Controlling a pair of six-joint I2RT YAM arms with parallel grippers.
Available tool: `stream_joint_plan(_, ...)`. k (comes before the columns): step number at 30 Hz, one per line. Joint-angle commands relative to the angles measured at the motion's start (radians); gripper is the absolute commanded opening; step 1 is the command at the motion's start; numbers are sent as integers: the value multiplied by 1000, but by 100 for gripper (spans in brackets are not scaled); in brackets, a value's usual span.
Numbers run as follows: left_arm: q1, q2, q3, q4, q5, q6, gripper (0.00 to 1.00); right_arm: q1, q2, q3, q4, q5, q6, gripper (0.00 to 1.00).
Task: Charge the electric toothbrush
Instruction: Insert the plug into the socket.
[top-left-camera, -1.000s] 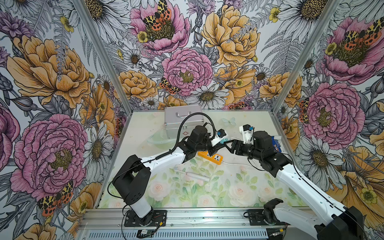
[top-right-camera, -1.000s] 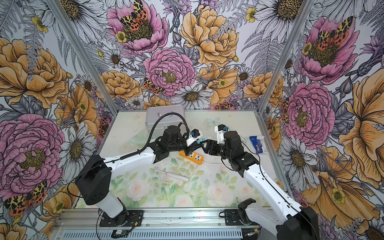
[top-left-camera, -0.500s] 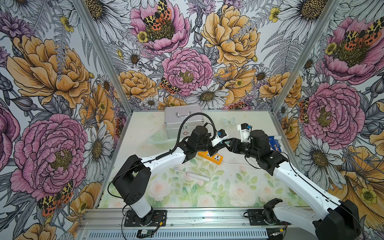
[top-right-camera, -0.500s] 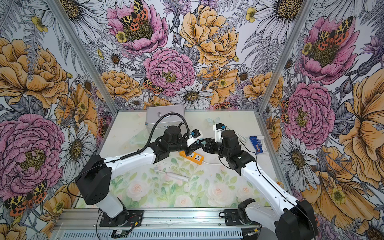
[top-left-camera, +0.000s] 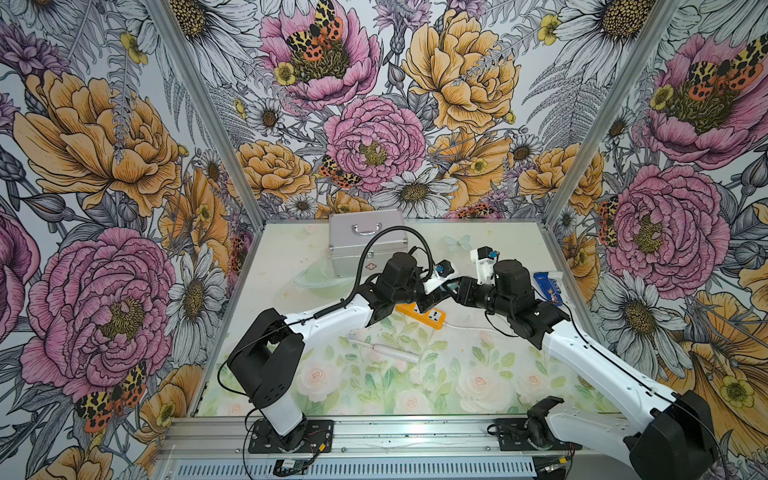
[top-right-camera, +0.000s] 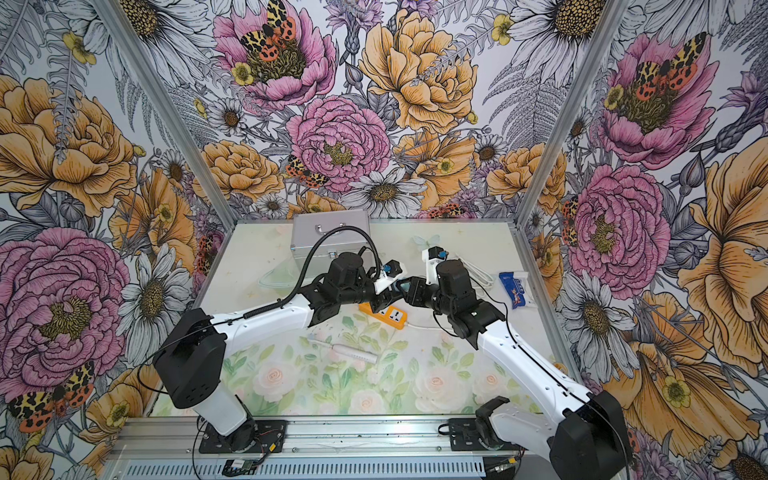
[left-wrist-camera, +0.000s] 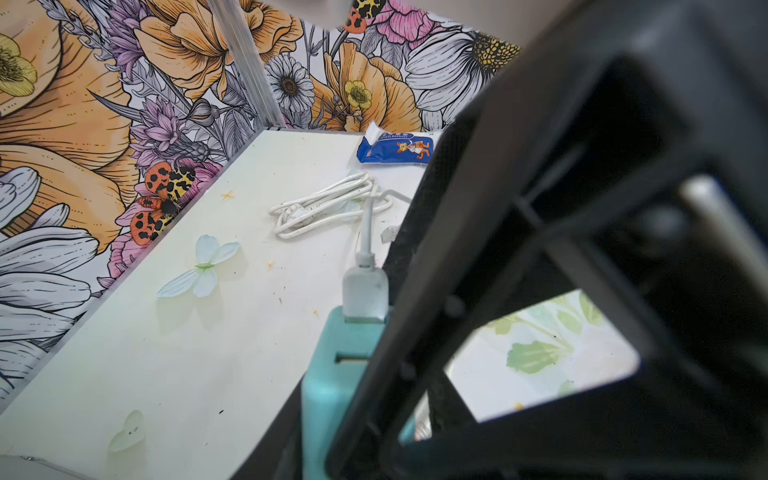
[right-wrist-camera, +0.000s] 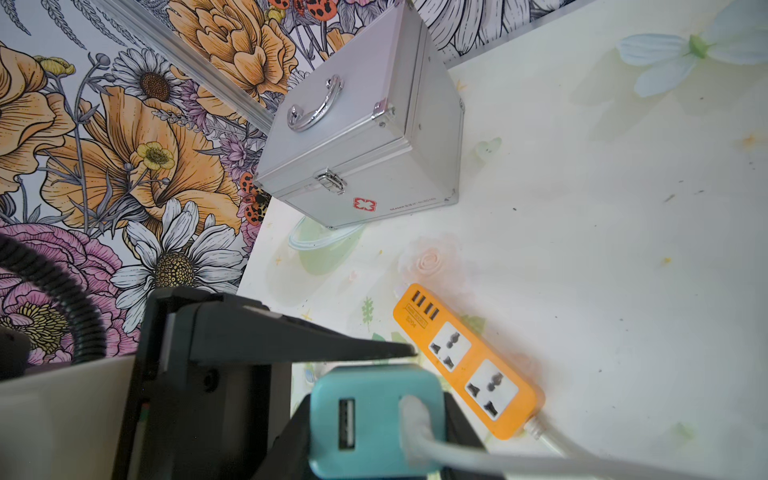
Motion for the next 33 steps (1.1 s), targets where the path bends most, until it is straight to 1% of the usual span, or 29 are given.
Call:
stream_joint_plan(1, -1, -18, 8, -44, -61, 52, 47, 8, 9, 34, 17, 86, 20, 0)
stream_joint_plan(5, 17, -68, -30, -107, -104, 78, 48, 13, 34, 33, 10, 146, 24, 0)
stream_joint_plan(9, 55, -179, -126, -104, -162, 68, 48, 29, 81, 46, -29, 190, 10, 0)
stream_joint_plan(13, 94, -310, -208, -79, -225, 43, 49, 80, 134, 64, -84, 282, -5, 0)
stream_joint_plan(16, 127, -383, -238, -76, -274, 12, 49, 131, 173, 78, -129, 374, 1, 0)
stream_joint_plan(19, 170, -430, -245, -77, -308, -45, 49, 181, 207, 86, -155, 446, 31, 0)
stream_joint_plan(25, 247, -453, -243, -77, -319, -159, 49, 254, 285, 103, -169, 539, 111, 0)
stream_joint_plan(29, 263, -429, -243, -71, -328, -222, 49, 268, 334, 105, -170, 564, 185, 0)
stream_joint_plan(33, 261, -408, -250, -43, -332, -256, 49, 309, 361, 115, -188, 624, 248, 0)
